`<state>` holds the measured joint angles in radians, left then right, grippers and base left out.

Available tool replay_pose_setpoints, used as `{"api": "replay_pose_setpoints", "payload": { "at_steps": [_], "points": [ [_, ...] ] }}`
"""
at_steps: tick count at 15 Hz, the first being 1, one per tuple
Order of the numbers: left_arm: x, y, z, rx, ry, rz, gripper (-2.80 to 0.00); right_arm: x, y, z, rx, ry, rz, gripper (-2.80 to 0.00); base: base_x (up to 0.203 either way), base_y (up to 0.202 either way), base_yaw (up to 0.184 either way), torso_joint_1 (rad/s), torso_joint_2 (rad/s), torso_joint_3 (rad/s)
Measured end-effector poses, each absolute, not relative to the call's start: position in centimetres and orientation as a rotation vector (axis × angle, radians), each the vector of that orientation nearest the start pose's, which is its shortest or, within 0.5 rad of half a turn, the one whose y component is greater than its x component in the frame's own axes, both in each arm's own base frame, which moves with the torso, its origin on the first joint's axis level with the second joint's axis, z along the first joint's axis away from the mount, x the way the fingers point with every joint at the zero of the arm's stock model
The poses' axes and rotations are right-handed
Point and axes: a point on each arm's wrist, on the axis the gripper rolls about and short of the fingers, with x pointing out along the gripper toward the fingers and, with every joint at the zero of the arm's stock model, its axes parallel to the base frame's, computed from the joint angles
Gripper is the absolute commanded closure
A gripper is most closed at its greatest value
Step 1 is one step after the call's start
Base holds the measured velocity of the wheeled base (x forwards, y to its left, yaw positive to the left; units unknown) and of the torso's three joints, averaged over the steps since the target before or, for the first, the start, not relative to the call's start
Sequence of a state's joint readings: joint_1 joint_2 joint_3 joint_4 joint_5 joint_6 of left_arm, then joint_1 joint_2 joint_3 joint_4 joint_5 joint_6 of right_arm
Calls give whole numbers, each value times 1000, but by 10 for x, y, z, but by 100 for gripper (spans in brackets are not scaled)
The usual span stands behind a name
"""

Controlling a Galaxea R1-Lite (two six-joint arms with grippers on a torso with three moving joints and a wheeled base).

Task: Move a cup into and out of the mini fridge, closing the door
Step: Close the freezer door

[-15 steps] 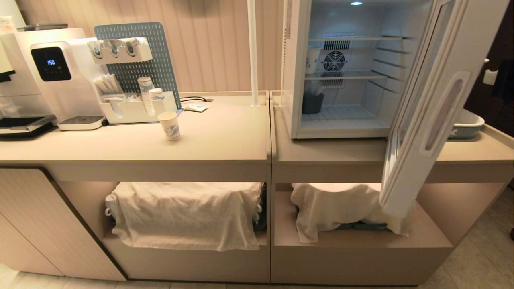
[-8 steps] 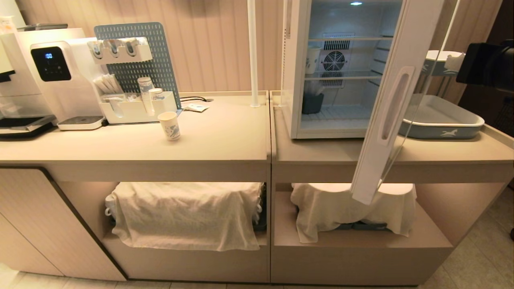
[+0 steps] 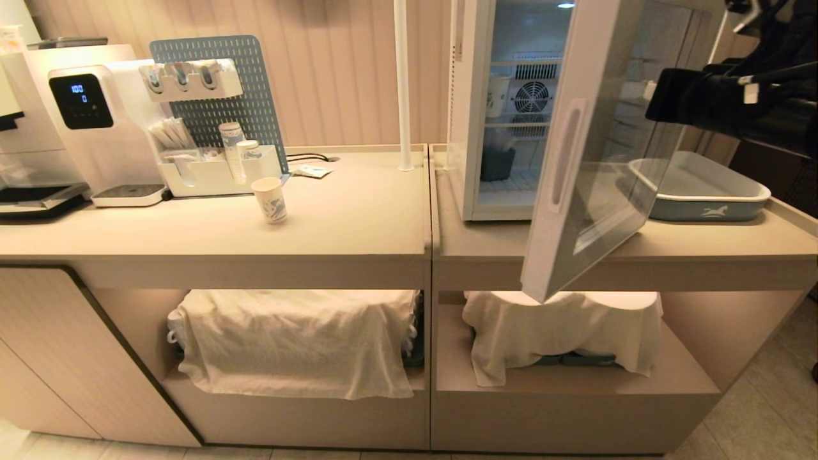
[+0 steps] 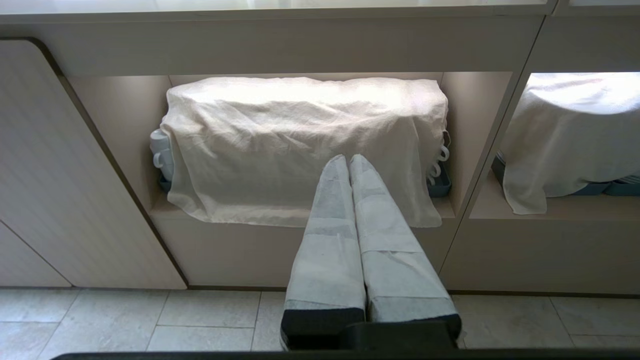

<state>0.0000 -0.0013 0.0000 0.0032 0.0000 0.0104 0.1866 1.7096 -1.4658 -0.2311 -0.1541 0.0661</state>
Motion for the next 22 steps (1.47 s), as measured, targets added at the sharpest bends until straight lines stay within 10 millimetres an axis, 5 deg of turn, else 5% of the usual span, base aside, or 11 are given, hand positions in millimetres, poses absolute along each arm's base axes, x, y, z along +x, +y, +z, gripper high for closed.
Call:
{"api": "replay_pose_setpoints", "payload": {
  "at_steps": [5, 8, 17, 22],
  "points": [
    [-23, 0, 75, 10, 2, 0, 0, 393, 70, 313, 62, -29, 26, 0, 0, 0, 0, 0, 0, 0],
    [-23, 0, 75, 10, 2, 0, 0, 402, 68, 291, 23, 44, 28, 0, 0, 0, 0, 0, 0, 0],
    [-23, 0, 75, 10, 2, 0, 0, 367, 45, 293, -46, 79, 28, 0, 0, 0, 0, 0, 0, 0],
    [-23, 0, 75, 10, 2, 0, 0, 297, 14, 288, -119, 212, -27, 0, 0, 0, 0, 0, 0, 0]
  ]
}}
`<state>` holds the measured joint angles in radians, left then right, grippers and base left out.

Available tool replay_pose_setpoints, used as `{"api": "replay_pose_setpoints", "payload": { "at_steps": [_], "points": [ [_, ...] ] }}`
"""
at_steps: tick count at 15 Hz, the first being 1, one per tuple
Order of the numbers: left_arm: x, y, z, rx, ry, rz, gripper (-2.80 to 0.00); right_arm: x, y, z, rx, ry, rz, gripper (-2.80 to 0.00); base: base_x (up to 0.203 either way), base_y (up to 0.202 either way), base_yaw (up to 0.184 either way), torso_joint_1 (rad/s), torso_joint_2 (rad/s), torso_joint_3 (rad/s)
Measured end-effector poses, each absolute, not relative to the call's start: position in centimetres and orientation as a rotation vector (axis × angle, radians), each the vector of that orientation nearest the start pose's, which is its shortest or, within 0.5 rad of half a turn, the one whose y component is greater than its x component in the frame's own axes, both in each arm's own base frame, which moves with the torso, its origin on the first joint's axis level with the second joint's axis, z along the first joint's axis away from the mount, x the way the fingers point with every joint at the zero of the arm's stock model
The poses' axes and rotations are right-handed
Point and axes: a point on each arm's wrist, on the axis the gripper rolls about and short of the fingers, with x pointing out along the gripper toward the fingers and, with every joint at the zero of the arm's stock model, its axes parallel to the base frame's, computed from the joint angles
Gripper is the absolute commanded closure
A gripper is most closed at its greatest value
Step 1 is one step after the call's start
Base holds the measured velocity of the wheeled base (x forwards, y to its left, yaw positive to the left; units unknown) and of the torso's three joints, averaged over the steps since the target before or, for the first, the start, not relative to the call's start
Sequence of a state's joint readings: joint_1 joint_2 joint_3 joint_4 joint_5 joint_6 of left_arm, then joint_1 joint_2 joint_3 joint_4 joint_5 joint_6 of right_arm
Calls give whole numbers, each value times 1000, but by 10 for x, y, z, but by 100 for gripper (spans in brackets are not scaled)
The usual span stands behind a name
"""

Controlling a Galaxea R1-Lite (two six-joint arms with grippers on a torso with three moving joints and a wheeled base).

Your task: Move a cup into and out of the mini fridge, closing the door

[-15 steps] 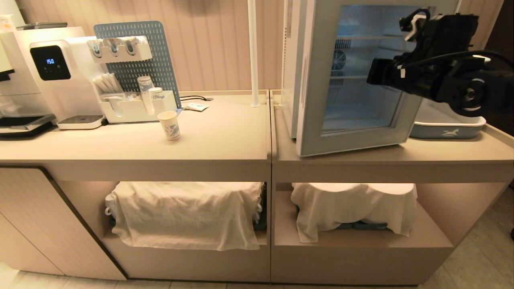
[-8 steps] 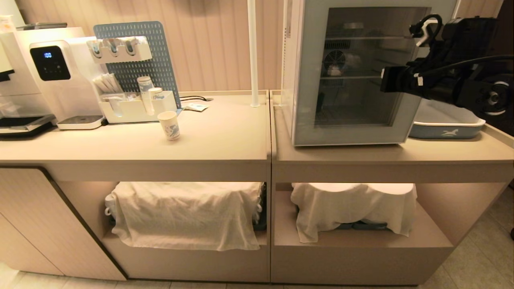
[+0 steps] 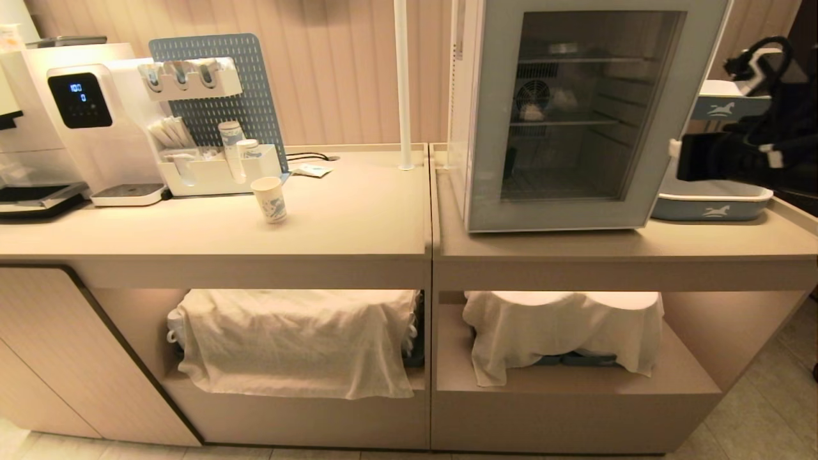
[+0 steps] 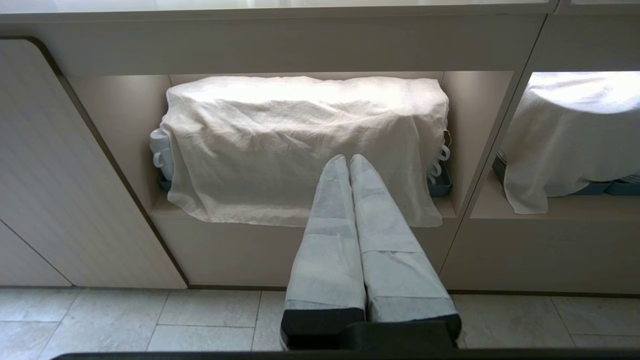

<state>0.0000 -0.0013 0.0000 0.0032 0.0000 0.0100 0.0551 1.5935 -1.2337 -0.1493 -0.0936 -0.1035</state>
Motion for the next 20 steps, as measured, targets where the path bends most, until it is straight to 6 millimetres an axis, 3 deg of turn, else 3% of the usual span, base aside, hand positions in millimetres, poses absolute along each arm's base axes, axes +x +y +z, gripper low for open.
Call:
{"api": "replay_pose_setpoints", "payload": {
  "at_steps": [4, 8, 10, 14, 20],
  "points": [
    [-23, 0, 75, 10, 2, 0, 0, 186, -4, 265, -171, 428, -52, 0, 0, 0, 0, 0, 0, 0],
    [-23, 0, 75, 10, 2, 0, 0, 81, -2, 201, -157, 469, 11, 0, 0, 0, 0, 0, 0, 0],
    [-23, 0, 75, 10, 1, 0, 0, 46, 0, 167, -130, 410, 55, 0, 0, 0, 0, 0, 0, 0],
    [-23, 0, 75, 10, 2, 0, 0, 2, 2, 110, -109, 281, 86, 0, 0, 0, 0, 0, 0, 0],
    [-23, 0, 75, 10, 2, 0, 0, -21, 0, 81, -67, 28, 13, 0, 0, 0, 0, 0, 0, 0]
  ]
}}
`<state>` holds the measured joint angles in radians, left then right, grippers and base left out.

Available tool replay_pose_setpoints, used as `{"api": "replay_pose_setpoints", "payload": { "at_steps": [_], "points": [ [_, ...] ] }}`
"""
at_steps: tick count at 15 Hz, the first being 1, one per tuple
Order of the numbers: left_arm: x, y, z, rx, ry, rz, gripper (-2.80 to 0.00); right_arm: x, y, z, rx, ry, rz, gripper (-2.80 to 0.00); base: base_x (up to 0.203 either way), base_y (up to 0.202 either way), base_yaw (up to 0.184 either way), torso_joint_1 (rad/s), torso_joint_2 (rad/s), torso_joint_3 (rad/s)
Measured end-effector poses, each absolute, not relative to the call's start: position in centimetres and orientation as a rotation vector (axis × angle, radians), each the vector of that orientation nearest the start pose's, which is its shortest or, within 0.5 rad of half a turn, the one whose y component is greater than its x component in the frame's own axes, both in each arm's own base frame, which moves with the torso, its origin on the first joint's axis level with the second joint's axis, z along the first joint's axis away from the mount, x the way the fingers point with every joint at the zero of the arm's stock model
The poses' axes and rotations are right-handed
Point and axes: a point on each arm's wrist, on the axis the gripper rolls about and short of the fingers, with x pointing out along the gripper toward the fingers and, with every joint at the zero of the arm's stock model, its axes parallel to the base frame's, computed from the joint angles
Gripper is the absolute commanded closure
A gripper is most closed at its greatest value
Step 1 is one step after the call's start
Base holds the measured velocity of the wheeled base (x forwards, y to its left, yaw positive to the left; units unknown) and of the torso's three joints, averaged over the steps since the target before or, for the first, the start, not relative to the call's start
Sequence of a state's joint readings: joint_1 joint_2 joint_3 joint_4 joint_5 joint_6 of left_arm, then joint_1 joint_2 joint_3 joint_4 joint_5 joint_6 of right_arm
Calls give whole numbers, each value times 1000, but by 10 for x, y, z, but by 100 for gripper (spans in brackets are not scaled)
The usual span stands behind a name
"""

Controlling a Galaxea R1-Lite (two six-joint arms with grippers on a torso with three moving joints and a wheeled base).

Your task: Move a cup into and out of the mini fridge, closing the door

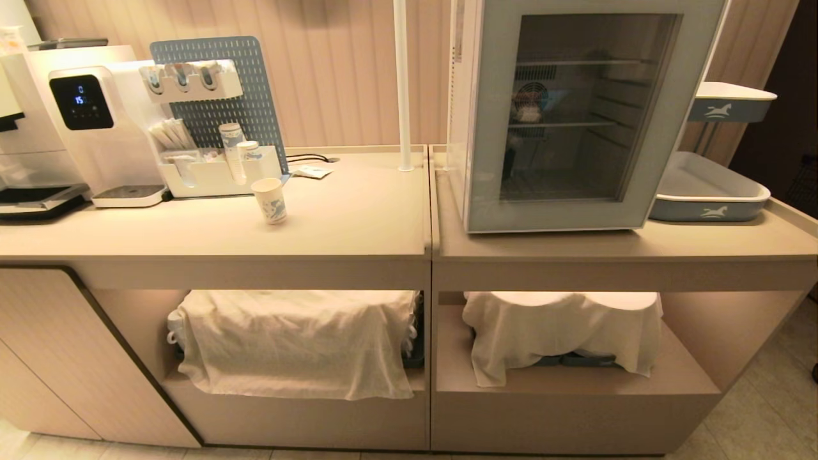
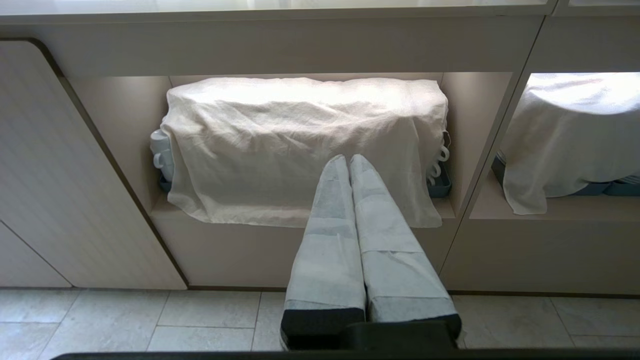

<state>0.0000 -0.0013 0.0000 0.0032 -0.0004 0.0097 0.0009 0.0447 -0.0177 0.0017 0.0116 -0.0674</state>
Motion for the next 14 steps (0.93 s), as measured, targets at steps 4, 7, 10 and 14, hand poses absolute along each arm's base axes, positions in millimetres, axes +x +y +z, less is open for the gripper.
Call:
{"api": "replay_pose_setpoints", "payload": {
  "at_steps": [4, 7, 10, 14],
  "points": [
    [-23, 0, 75, 10, 2, 0, 0, -23, 0, 76, -50, 3, 7, 0, 0, 0, 0, 0, 0, 0],
    [-23, 0, 75, 10, 2, 0, 0, -23, 0, 75, -49, 0, 5, 0, 0, 0, 0, 0, 0, 0],
    [-23, 0, 75, 10, 2, 0, 0, -23, 0, 75, -50, -2, 5, 0, 0, 0, 0, 0, 0, 0],
    [-23, 0, 75, 9, 2, 0, 0, -23, 0, 75, -49, -1, 6, 0, 0, 0, 0, 0, 0, 0]
  ]
}}
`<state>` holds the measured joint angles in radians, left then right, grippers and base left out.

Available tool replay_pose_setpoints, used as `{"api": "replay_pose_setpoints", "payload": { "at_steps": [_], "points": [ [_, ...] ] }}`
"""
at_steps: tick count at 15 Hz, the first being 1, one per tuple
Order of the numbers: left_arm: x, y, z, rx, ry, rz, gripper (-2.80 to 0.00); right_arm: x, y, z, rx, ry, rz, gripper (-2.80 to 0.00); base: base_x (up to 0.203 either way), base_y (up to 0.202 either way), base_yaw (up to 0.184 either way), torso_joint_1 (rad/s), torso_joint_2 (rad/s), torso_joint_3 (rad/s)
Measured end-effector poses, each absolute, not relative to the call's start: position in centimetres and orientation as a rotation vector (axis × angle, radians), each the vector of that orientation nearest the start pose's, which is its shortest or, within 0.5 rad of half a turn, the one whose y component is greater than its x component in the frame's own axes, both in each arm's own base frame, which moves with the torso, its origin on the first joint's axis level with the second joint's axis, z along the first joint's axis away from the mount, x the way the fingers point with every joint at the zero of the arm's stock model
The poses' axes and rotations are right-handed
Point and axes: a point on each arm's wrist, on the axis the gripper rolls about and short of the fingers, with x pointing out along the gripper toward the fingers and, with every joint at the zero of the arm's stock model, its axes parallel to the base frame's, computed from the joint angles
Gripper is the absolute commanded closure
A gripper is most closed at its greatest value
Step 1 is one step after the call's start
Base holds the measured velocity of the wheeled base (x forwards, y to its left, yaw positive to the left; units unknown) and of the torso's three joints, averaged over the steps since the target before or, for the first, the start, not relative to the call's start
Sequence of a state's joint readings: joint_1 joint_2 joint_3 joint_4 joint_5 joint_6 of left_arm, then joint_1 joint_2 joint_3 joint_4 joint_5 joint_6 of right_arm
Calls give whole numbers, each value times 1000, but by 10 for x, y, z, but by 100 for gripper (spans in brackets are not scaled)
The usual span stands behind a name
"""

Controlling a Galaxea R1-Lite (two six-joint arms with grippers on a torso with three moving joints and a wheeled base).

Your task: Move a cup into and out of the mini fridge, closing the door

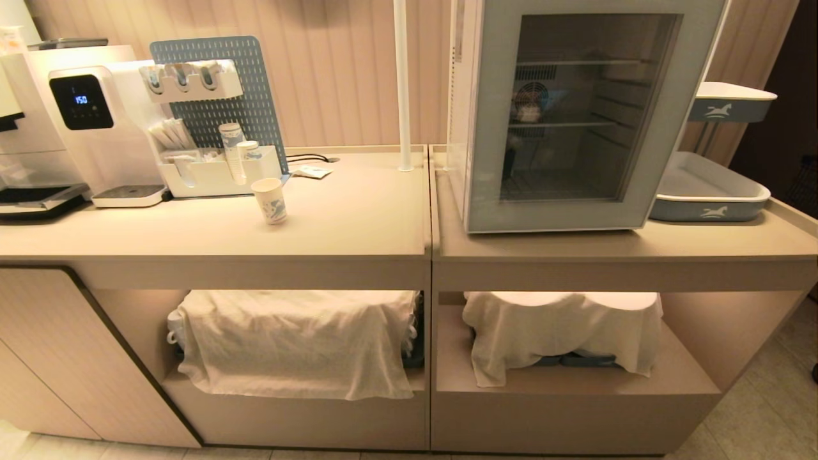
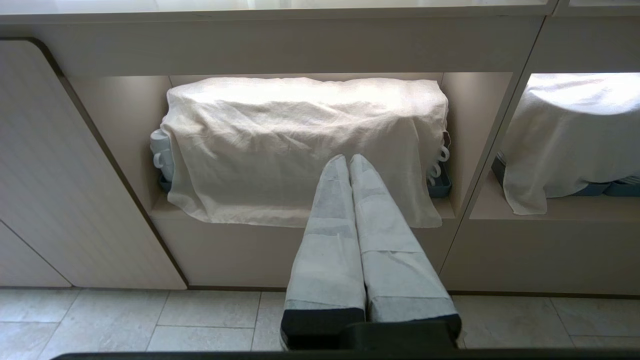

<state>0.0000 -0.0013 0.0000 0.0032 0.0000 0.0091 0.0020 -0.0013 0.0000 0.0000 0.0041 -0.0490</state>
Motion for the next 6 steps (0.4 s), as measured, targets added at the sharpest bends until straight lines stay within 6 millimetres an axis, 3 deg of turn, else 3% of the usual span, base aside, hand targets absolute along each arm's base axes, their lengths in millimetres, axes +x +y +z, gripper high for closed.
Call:
{"api": "replay_pose_setpoints", "payload": {
  "at_steps": [6],
  "points": [
    [-23, 0, 75, 10, 2, 0, 0, -23, 0, 75, -34, -2, 5, 0, 0, 0, 0, 0, 0, 0]
  ]
}}
